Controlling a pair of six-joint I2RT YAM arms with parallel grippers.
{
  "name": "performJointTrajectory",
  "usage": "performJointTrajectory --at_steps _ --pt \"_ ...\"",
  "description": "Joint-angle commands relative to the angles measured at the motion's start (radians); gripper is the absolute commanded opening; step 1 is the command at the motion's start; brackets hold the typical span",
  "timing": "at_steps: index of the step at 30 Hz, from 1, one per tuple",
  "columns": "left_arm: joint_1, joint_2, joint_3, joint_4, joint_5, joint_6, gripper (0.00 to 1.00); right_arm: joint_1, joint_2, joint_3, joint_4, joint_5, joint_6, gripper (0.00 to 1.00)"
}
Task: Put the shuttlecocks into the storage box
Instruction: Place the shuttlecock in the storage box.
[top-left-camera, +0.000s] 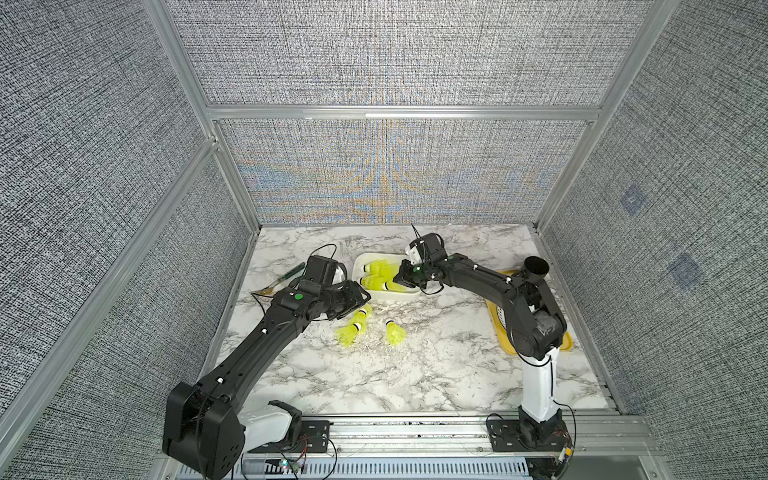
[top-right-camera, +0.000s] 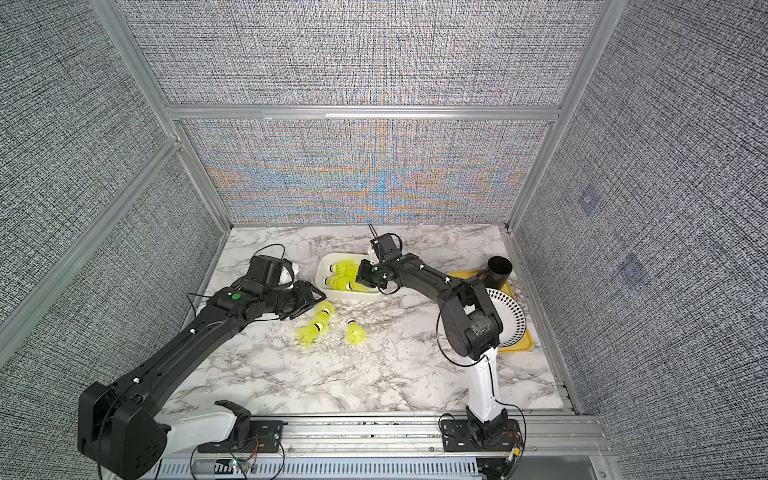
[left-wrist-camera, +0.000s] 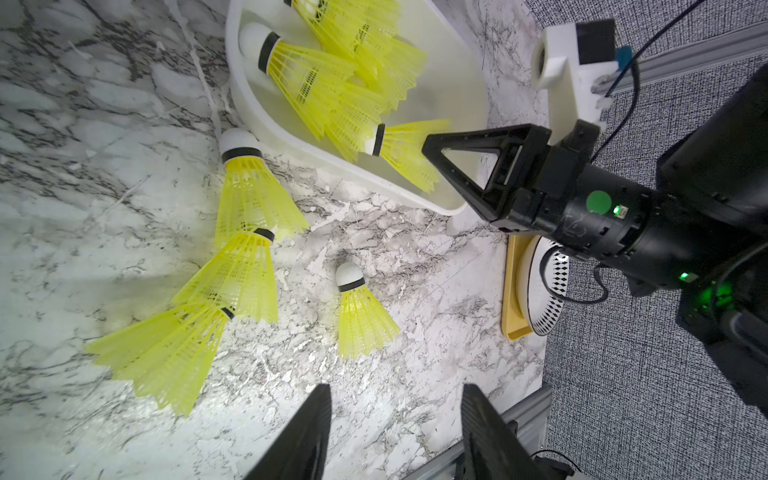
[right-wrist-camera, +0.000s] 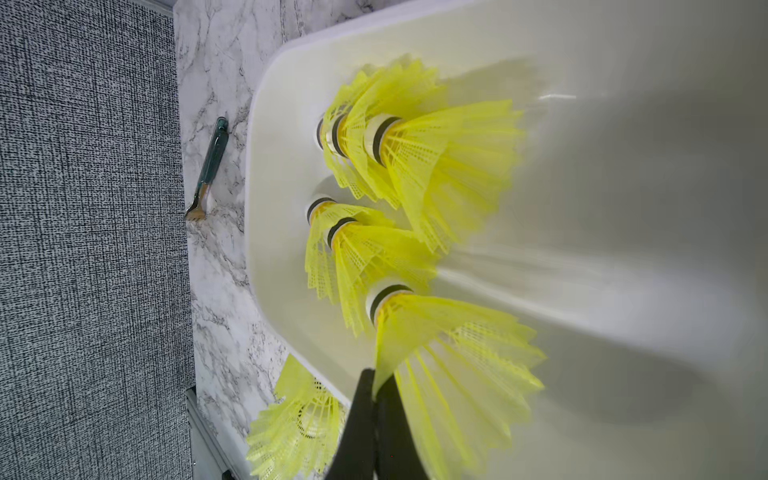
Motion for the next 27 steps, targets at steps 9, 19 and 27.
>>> performJointTrajectory --at_steps 9,19,27 --pt "0.001 -0.031 -0.021 -0.012 0.019 0.012 0.54 0.002 0.039 -0.013 0.167 -0.063 0.096 0.00" --pt "0.000 -0.066 -0.033 -0.032 0.019 0.006 0.53 0.003 0.054 -0.060 0.274 -0.100 0.172 0.00" --pt "0.001 -0.077 -0.036 -0.035 0.020 0.003 0.53 0.004 0.066 -0.088 0.327 -0.112 0.208 0.00"
